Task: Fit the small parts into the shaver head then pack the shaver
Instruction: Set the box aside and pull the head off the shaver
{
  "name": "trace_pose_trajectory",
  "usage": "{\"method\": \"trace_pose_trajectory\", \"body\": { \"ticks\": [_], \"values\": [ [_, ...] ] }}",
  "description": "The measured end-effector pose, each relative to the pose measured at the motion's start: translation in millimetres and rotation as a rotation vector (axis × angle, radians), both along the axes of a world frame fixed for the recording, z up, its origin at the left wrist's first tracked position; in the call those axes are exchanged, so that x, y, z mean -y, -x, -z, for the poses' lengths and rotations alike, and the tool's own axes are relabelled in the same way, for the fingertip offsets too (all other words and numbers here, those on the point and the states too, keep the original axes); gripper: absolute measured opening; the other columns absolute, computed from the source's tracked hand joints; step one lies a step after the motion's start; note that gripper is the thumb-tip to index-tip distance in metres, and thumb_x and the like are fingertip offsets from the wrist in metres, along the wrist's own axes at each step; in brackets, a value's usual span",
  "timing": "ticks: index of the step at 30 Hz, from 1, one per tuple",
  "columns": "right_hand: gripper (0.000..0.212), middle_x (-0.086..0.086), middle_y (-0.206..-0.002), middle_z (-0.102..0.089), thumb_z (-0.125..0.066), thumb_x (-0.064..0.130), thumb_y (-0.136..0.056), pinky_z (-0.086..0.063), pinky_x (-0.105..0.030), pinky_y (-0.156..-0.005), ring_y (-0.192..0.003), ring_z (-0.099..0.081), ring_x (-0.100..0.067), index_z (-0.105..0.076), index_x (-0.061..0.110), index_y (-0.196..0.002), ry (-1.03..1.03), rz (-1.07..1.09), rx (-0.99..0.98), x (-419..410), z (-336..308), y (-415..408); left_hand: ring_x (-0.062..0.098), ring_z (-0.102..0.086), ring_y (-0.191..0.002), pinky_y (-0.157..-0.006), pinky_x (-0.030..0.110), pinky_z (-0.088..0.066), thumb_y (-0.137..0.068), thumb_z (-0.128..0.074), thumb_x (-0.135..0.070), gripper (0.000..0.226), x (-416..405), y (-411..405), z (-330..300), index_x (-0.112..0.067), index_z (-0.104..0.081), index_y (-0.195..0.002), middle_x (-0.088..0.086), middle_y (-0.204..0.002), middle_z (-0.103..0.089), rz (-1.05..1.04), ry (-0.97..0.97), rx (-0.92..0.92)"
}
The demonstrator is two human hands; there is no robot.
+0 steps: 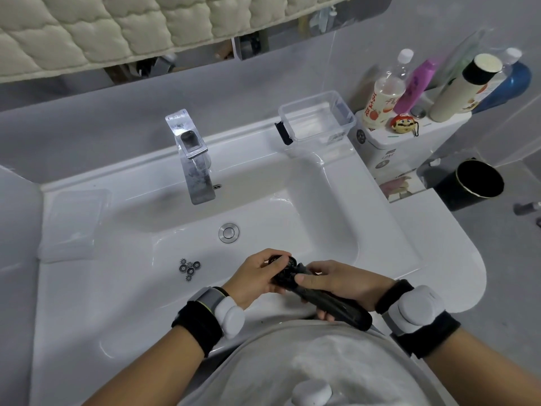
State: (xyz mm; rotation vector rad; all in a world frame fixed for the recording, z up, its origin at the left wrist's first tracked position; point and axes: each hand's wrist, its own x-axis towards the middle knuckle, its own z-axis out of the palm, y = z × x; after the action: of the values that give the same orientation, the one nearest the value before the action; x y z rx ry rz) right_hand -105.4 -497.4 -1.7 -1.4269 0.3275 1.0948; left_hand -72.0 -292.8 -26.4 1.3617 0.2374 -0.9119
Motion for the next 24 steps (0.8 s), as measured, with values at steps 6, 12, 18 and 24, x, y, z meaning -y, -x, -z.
{"method": "trace_pose_trajectory", "body": {
  "ticks": [6,12,18,24],
  "values": [
    [0.043,-0.002,-0.074,-0.063,-0.083,0.035,-0.070,-0.052,-0.034,-0.050,-0.048,-0.060,-0.024,-0.060,0.019,-0.103,0.218,-0.183,0.229,9,1,-3,0.028,-0.067,-0.068,-0.056,0.026,-0.052,-0.094,-0.060,-0.020,0.022,3,0,2,-0.003,-0.064,-0.108,0.016,-0.094,-0.065,-0.023,-0.009,-0.063],
    [0.030,0.003,-0.076,-0.064,-0.079,0.034,-0.076,-0.043,-0.016,-0.045,-0.046,-0.057,-0.003,-0.063,0.023,-0.099,0.274,-0.285,0.480,15,-1,-5,0.026,-0.067,-0.067,-0.059,0.025,-0.054,-0.095,-0.058,-0.012,0.026,3,2,2,0.009,-0.061,-0.110,0.021,-0.091,-0.066,0.011,0.017,-0.075],
    [0.034,0.008,-0.081,-0.063,-0.079,0.029,-0.082,-0.044,-0.013,-0.055,-0.058,-0.057,0.000,-0.064,0.016,-0.109,0.265,-0.177,0.600,11,5,9,0.026,-0.067,-0.062,-0.058,0.028,-0.055,-0.092,-0.061,-0.009,0.015,2,-7,2,0.004,-0.066,-0.096,0.019,-0.081,-0.066,0.039,-0.076,0.072],
    [0.031,0.013,-0.074,-0.064,-0.080,0.021,-0.083,-0.043,-0.009,-0.049,-0.053,-0.058,0.000,-0.066,0.017,-0.110,0.179,-0.178,0.578,21,-2,3,0.028,-0.069,-0.065,-0.061,0.030,-0.056,-0.092,-0.061,-0.012,0.011,2,-11,-1,-0.005,-0.069,-0.095,0.016,-0.079,-0.070,0.120,-0.087,0.165]
  ]
}}
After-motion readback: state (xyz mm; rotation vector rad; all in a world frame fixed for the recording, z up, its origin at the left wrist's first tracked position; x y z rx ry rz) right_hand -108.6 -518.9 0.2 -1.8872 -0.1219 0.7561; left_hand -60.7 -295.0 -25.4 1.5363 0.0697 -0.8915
